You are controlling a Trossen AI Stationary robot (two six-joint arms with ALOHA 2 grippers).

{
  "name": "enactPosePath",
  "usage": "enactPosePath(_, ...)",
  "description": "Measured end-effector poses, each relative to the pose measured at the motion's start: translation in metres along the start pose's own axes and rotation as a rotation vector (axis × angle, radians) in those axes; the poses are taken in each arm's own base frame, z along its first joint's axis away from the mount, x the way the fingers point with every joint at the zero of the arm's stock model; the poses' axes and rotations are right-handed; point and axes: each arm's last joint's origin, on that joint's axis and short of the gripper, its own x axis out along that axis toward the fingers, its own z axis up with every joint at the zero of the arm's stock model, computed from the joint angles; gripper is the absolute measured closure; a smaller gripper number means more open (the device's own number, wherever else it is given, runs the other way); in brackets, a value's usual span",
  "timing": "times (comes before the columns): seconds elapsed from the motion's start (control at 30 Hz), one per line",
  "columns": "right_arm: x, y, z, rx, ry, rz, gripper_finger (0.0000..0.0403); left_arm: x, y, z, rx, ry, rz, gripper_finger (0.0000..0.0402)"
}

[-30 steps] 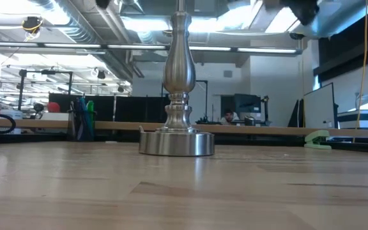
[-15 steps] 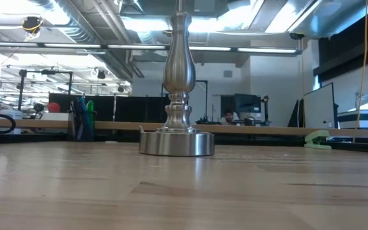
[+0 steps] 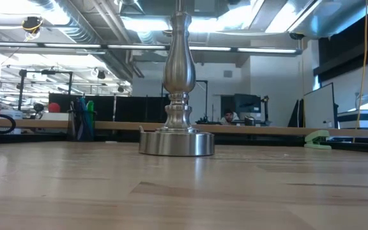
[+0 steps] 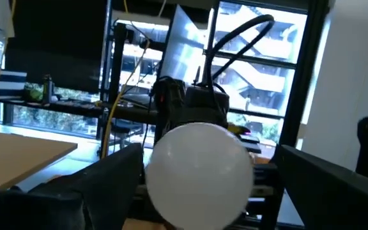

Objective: Screw lightbulb
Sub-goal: Insert the lightbulb into the silver lamp

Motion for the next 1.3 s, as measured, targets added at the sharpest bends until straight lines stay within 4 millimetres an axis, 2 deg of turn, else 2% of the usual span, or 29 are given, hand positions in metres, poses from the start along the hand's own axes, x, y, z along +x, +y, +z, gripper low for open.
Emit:
enactPosePath(0.43,0.017,0.005,0.000,-0.003,0.002,0.029,0.0309,0.004,0.002,-0.004,-0.064,-0.003,-0.010,0.0053)
enactPosePath(0.57,0.019,0.006,0.003,-0.021,-0.005,0.031,0.0309,0.007,0.001,-0.010,-0.054,0.019,-0.016,0.0053)
enactPosePath(0.8,0.019,0.006,0.004,-0.025,0.002,0.024,0.0309,0.007,0.001,-0.007,-0.057,-0.011,-0.015,0.0053)
enactPosePath(0.93,0.019,0.006,0.004,-0.025,0.000,0.018,0.0307,0.006,0.001,-0.007,-0.064,-0.010,-0.014,0.0075)
enactPosePath(1.13,0.019,0.006,0.006,-0.019,-0.021,0.013,0.0226,0.006,0.001,-0.007,-0.055,-0.006,-0.013,0.0165)
enactPosePath(1.3,0.016,0.006,0.009,-0.023,-0.017,0.013,0.0171,0.005,0.001,-0.004,-0.027,-0.012,-0.012,0.0165)
